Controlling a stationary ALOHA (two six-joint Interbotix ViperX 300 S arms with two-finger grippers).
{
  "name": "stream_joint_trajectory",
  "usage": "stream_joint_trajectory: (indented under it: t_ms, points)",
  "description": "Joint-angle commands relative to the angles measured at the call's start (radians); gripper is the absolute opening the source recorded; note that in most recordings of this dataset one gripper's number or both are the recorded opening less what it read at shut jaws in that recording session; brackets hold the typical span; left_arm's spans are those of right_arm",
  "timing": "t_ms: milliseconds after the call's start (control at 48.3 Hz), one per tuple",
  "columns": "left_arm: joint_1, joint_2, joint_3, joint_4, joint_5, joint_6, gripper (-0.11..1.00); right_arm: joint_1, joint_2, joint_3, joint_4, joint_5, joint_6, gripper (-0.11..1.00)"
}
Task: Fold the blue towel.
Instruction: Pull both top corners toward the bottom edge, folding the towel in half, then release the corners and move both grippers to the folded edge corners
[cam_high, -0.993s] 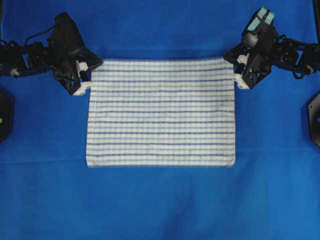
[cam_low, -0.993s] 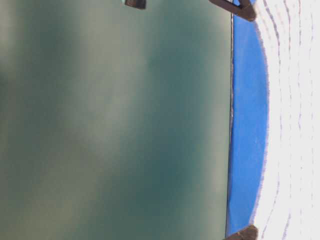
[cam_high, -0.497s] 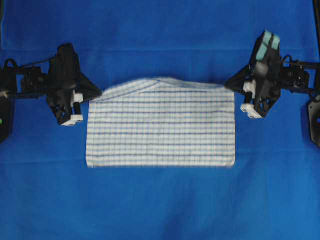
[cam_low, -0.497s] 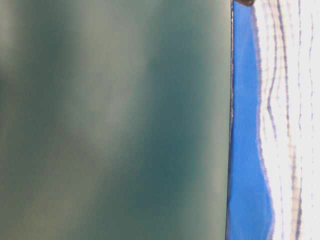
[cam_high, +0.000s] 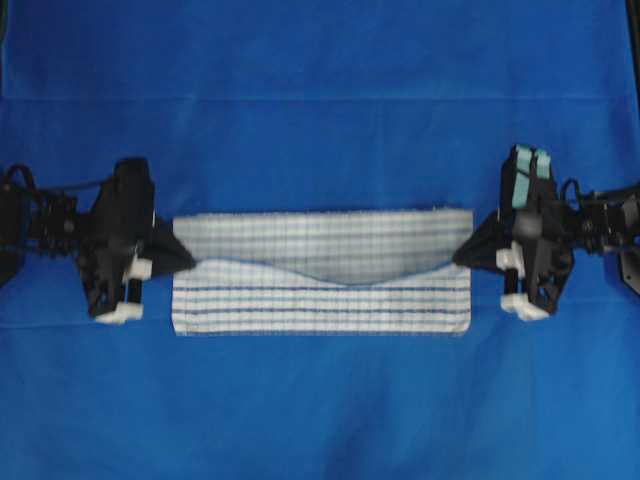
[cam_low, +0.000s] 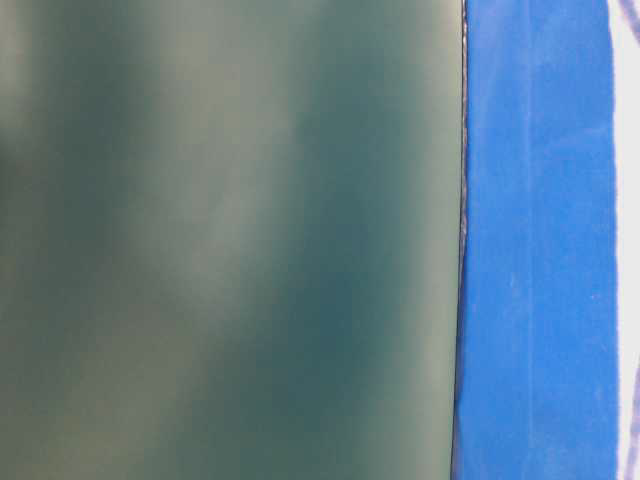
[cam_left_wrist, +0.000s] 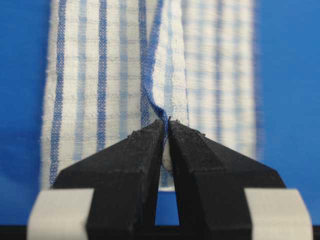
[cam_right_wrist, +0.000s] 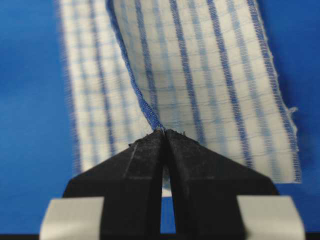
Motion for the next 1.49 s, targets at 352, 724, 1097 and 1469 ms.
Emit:
stream_joint_trajectory:
  t_ms: [352,724,1097,1469]
  points:
    - [-0.086,-0.002,-0.018,0.0,-0.003,-0.094,0.03,0.087,0.034,-0.028,0.002,-0.002,0.052,0.03]
    - [-0.084,0.0,-0.018,0.002,-0.003,-0.092,0.14,0.091,0.071,-0.054,0.003,0.009,0.055,0.03]
    - [-0.015,-0.035,-0.012,0.002,-0.002,-0.074,0.62,0.052,0.049,-0.052,-0.017,0.035,0.061,0.67]
    - [0.126,-0.06,0.002,0.003,0.021,0.002,0.62,-0.15,0.034,-0.043,-0.089,0.094,0.06,0.62]
